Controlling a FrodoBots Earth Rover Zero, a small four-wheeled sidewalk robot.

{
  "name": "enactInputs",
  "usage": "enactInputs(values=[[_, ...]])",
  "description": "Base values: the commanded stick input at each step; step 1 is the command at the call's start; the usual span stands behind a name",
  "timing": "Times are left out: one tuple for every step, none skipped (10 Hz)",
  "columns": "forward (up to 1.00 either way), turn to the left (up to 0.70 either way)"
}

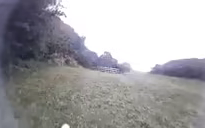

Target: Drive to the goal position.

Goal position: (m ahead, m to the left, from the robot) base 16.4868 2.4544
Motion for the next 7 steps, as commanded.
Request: enactInputs(values=[[0.7,0.0],[0.7,0.0],[0.7,0.0],[0.7,0.0],[0.7,0.0],[0.7,0.0],[0.7,0.0]])
